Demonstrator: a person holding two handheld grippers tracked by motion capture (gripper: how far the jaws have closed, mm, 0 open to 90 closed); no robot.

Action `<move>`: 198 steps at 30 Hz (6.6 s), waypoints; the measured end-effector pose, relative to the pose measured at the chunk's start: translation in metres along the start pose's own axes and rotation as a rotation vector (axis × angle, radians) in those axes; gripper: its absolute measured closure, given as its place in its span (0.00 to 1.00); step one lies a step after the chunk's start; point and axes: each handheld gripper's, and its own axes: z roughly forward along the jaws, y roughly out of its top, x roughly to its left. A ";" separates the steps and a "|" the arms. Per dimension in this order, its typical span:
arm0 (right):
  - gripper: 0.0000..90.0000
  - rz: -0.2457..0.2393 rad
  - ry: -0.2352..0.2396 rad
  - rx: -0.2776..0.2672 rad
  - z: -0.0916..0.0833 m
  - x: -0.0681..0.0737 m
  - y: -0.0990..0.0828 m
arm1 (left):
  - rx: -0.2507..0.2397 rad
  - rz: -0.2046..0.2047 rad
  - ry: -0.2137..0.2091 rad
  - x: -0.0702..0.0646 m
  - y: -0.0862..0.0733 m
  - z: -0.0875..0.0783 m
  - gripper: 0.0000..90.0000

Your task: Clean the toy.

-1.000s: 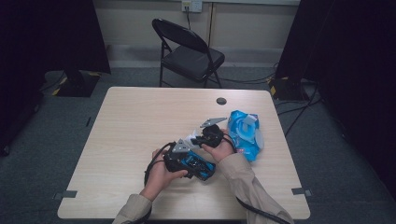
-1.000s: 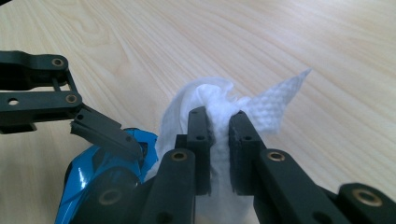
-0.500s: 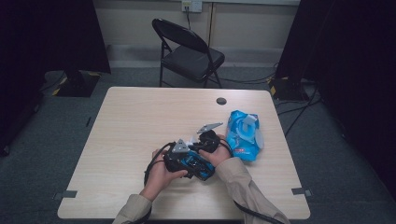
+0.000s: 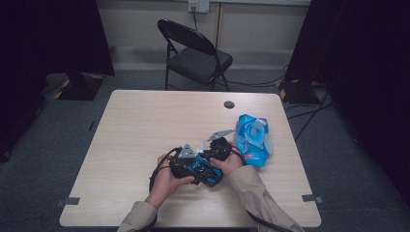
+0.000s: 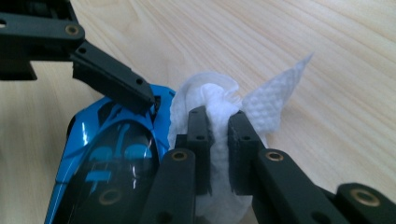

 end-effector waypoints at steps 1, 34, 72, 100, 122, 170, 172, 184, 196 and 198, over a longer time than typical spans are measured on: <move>0.91 -0.002 -0.001 0.004 -0.001 0.000 -0.001 | -0.001 0.000 0.000 0.000 0.000 0.000 0.11; 0.91 -0.004 0.044 0.036 -0.038 -0.006 -0.031 | -0.001 0.001 0.002 -0.002 0.000 0.000 0.11; 0.91 0.019 0.022 -0.030 -0.099 -0.009 -0.047 | 0.001 0.004 0.002 -0.002 0.000 0.000 0.11; 0.90 -0.037 -0.048 -0.099 -0.041 0.001 0.029 | -0.009 0.001 0.001 -0.002 -0.001 0.000 0.11; 0.89 -0.003 -0.048 -0.067 0.002 0.002 0.026 | -0.020 0.005 0.000 -0.002 -0.003 0.000 0.11; 0.90 -0.005 -0.023 0.029 0.000 0.003 0.004 | -0.017 0.003 0.002 -0.003 -0.002 0.001 0.11; 0.90 -0.006 -0.022 0.028 -0.003 0.003 0.002 | -0.017 0.003 0.003 -0.003 -0.002 0.001 0.11; 0.90 0.001 0.001 0.019 -0.020 0.002 -0.016 | -0.011 0.005 -0.002 -0.005 -0.001 0.001 0.11; 0.90 0.009 0.019 0.018 -0.032 -0.002 -0.027 | -0.009 0.006 0.003 -0.004 -0.001 0.001 0.11; 0.90 0.009 0.019 0.014 -0.034 -0.003 -0.029 | -0.011 0.006 0.002 -0.004 -0.001 0.001 0.11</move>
